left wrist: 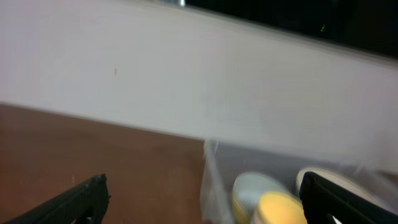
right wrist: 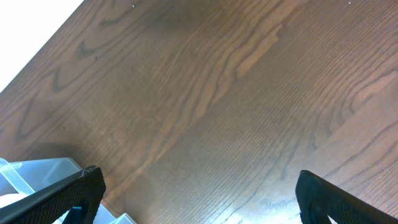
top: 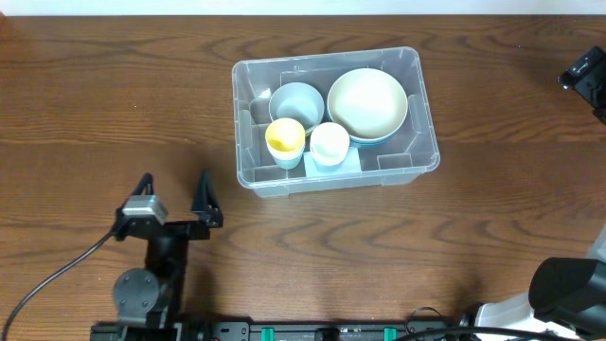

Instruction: Pack container

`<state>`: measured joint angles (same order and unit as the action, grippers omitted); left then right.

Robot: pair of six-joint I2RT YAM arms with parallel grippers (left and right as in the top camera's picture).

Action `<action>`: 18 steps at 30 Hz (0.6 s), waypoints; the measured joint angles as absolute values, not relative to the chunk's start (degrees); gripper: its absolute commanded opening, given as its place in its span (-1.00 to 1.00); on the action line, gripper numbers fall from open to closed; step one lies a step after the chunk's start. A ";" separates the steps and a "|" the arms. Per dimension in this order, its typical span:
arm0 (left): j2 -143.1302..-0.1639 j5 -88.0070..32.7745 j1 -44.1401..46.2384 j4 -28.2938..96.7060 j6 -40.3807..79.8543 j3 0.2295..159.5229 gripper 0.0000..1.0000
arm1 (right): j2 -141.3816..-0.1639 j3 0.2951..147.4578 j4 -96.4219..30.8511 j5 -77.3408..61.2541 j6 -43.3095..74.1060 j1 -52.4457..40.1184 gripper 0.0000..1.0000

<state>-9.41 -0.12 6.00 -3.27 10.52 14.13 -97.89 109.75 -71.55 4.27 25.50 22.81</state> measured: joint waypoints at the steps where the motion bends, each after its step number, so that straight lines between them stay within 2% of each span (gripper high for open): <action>1: -9.37 -0.16 6.00 -4.16 10.52 12.16 0.96 | -97.89 109.75 -71.53 4.27 25.50 22.81 0.99; 18: -0.64 -0.95 6.00 -4.80 10.52 0.67 0.96 | -97.89 109.75 -71.55 4.29 25.50 22.81 0.98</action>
